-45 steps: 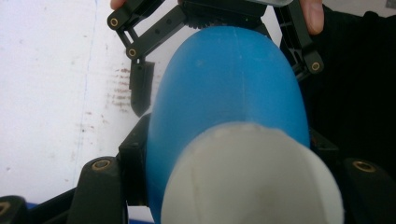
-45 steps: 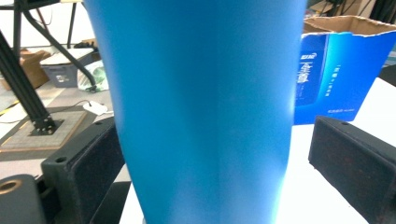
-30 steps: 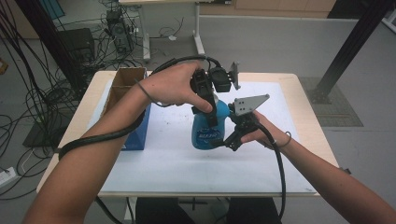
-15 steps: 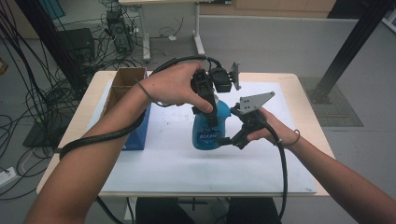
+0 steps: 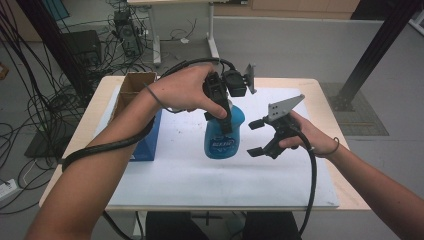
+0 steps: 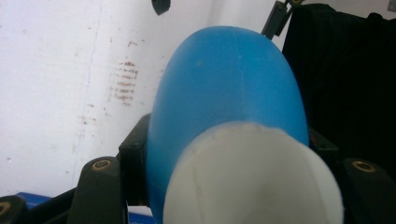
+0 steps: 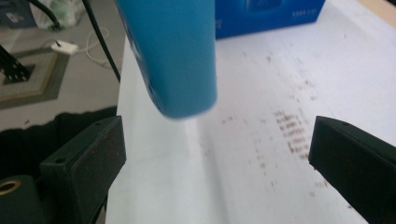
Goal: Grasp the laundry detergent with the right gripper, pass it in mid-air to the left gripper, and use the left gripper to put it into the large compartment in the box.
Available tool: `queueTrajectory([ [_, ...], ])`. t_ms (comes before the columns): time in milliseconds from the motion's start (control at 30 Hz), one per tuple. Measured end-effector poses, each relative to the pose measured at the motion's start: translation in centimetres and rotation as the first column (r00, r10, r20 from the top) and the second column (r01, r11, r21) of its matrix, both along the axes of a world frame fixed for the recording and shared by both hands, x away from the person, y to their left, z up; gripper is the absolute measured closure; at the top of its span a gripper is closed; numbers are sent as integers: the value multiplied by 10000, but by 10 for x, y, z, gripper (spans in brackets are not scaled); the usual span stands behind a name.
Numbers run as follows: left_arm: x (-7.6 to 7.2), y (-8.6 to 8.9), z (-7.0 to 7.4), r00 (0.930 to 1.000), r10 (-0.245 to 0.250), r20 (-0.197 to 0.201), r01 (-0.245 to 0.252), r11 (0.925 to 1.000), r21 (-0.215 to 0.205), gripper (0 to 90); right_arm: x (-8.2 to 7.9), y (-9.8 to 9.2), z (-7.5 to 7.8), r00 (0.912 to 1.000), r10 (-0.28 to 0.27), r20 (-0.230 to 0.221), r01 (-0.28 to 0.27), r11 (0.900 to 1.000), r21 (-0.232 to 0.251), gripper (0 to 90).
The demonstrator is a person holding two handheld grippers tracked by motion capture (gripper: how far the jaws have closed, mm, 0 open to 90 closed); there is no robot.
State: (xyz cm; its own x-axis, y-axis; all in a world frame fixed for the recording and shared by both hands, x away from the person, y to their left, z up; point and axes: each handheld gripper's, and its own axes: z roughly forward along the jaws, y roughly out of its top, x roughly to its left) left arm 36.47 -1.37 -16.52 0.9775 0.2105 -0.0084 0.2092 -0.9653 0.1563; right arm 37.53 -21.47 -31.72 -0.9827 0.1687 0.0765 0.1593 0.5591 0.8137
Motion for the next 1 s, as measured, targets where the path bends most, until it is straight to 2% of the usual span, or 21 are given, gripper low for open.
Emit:
queueTrajectory([
  [100,0,1,1,9999,77,-69,-77,9999,72,376,2,-6,-1,9997,-190,-142,184,9989,-432,39],
  [167,-1,2,1,9999,89,-46,-89,9999,60,376,4,-12,-2,9987,-465,-203,443,9941,-993,39],
  [200,0,2,2,9999,135,-79,-135,9999,73,376,4,-12,-2,9987,-465,-203,443,9941,-993,39],
  [300,-1,4,2,9996,255,-78,-254,9997,70,376,7,-21,-5,9953,-917,-316,859,9846,-1520,44],
  [333,-1,5,3,9995,316,-59,-315,9995,83,376,10,-27,-7,9916,-1230,-390,1140,9766,-1824,44],
  [367,-1,5,3,9995,316,-59,-315,9995,83,376,10,-27,-7,9916,-1230,-390,1140,9766,-1824,44],
  [433,0,5,4,9994,354,-30,-354,9994,67,376,14,-33,-8,9879,-1493,-426,1373,9681,-2095,46],
  [467,-1,6,5,9994,358,-6,-358,9993,133,376,17,-39,-9,9822,-1809,-500,1637,9561,-2430,48],
  [500,-1,6,5,9994,358,-6,-358,9993,133,376,17,-39,-9,9822,-1809,-500,1637,9561,-2430,48],
  [633,-1,7,7,9988,474,95,-476,9988,140,376,22,-48,-12,9715,-2295,-599,1991,9263,-3199,50],
  [733,-2,8,10,9980,598,197,-599,9982,88,376,25,-53,-15,9659,-2492,-706,2078,9083,-3631,50],
  [767,-2,9,10,9976,657,215,-660,9978,101,376,25,-55,-17,9607,-2667,-766,2156,8914,-3987,50],
  [800,-3,9,11,9976,651,254,-654,9978,108,376,25,-55,-17,9607,-2667,-766,2156,8914,-3987,50],
  [867,-4,10,13,9969,715,334,-719,9974,97,376,25,-56,-18,9597,-2753,-560,2248,8721,-4346,50],
  [900,-4,11,15,9963,771,387,-773,9970,41,377,26,-57,-19,9565,-2867,-544,2332,8630,-4481,51],
  [1000,-4,12,19,9931,1049,523,-1050,9945,-9,377,27,-60,-20,9509,-3059,-468,2502,8489,-4657,53],
])
